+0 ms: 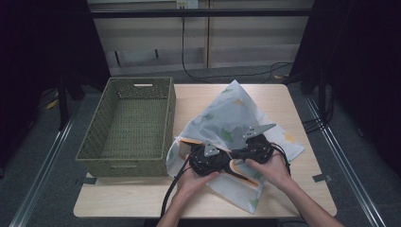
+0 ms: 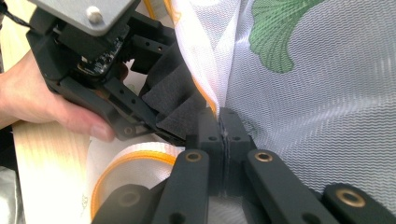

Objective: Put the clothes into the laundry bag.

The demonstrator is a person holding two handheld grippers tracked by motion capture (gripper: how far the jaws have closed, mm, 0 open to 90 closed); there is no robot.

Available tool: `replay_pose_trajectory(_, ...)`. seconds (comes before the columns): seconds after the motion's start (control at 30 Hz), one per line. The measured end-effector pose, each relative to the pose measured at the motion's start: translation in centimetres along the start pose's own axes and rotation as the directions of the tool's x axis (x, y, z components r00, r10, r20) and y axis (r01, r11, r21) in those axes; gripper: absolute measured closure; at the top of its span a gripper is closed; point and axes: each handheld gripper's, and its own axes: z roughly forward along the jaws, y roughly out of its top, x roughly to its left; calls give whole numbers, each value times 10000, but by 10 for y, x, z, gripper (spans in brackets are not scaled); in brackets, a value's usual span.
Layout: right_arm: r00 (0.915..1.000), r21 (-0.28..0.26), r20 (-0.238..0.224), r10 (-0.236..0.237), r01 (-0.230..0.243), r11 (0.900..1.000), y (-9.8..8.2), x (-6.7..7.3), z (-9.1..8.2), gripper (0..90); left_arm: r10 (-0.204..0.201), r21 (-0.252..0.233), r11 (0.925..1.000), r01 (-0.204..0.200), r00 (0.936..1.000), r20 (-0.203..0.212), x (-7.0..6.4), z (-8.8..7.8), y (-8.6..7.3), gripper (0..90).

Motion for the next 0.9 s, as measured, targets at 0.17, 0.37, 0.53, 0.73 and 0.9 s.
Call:
replay_pose_trajectory(0.17,10000,-42,-1,-90,90,10000,0,-1,-1,897,-247,-310,9992,268,9975,668,6,-1,1,385)
replay_pose_trajectory(0.37,10000,16,-79,0,1,10000,-2,-1,1,897,-206,-941,9954,203,9998,-28,2,6,4,124)
replay_pose_trajectory(0.53,9999,179,-152,-20,23,9998,-3,0,5,898,-137,-623,9980,128,9998,-129,5,12,7,160)
replay_pose_trajectory(0.73,9999,291,-111,-64,67,9996,-2,3,6,898,-184,-478,9987,172,9995,-254,4,15,10,554)
replay_pose_trajectory(0.9,9998,27,-87,-158,158,9999,3,2,-1,898,-624,-857,9942,649,9975,318,7,9,16,681)
